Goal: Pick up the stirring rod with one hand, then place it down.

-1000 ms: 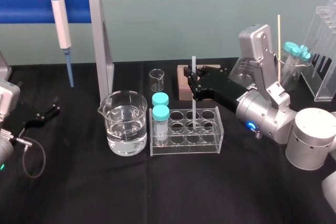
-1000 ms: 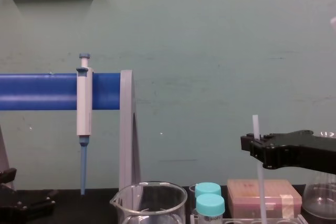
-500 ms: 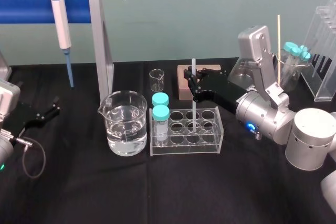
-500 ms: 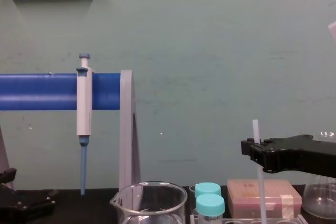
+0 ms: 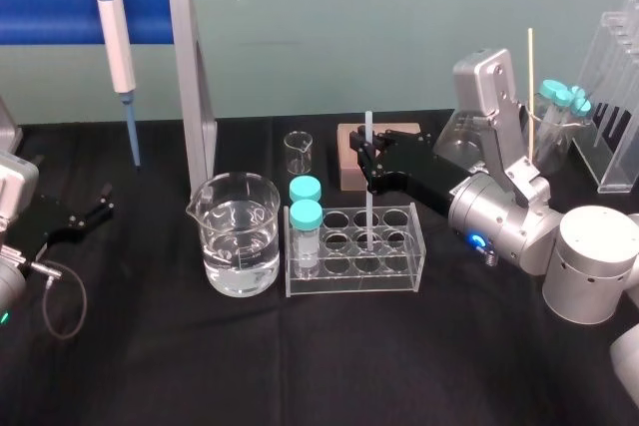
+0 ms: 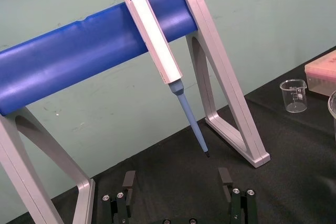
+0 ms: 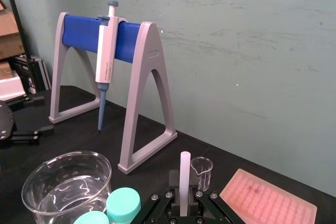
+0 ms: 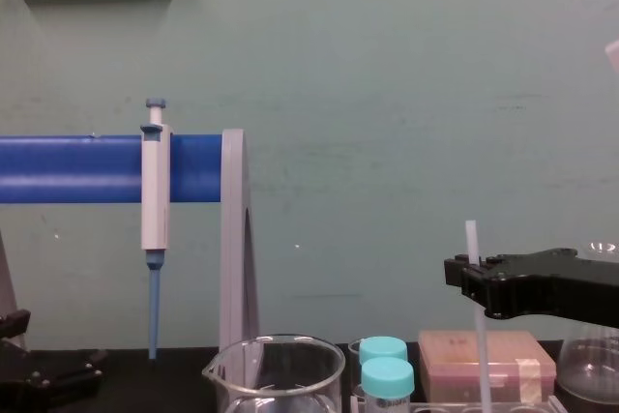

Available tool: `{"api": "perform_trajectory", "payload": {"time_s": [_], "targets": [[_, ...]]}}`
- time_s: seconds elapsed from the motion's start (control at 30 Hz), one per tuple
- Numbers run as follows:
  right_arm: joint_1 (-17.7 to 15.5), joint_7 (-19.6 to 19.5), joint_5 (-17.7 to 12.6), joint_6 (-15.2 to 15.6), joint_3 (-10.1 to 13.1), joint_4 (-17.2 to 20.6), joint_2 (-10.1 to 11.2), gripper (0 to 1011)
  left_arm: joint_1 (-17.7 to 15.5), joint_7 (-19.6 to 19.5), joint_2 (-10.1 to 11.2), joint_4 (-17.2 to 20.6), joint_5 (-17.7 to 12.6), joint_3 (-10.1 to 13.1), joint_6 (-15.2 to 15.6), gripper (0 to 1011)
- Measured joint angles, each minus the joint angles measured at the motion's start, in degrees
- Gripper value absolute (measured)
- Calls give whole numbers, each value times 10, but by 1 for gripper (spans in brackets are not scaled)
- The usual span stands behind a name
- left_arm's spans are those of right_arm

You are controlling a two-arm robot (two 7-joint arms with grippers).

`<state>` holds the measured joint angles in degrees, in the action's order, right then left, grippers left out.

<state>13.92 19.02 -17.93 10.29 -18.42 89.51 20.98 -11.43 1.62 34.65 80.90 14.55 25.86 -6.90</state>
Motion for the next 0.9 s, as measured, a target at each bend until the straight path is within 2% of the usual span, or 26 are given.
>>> {"api": "perform_trajectory", "payload": {"time_s": [0.13, 0.27, 0.53, 0.73, 0.8, 0.9], "targets": [[0, 0, 0, 0, 0, 0, 0, 84, 0, 0, 0, 0, 0, 0, 0, 1000], [0, 0, 0, 0, 0, 0, 0, 162, 0, 0, 0, 0, 0, 0, 0, 1000], [0, 0, 0, 0, 0, 1, 0, 383, 0, 0, 0, 0, 0, 0, 0, 1000], [0, 0, 0, 0, 0, 1, 0, 606, 0, 0, 0, 0, 0, 0, 0, 1000], [0, 0, 0, 0, 0, 1, 0, 640, 0, 0, 0, 0, 0, 0, 0, 1000], [0, 0, 0, 0, 0, 1, 0, 748, 0, 0, 0, 0, 0, 0, 0, 1000]]}}
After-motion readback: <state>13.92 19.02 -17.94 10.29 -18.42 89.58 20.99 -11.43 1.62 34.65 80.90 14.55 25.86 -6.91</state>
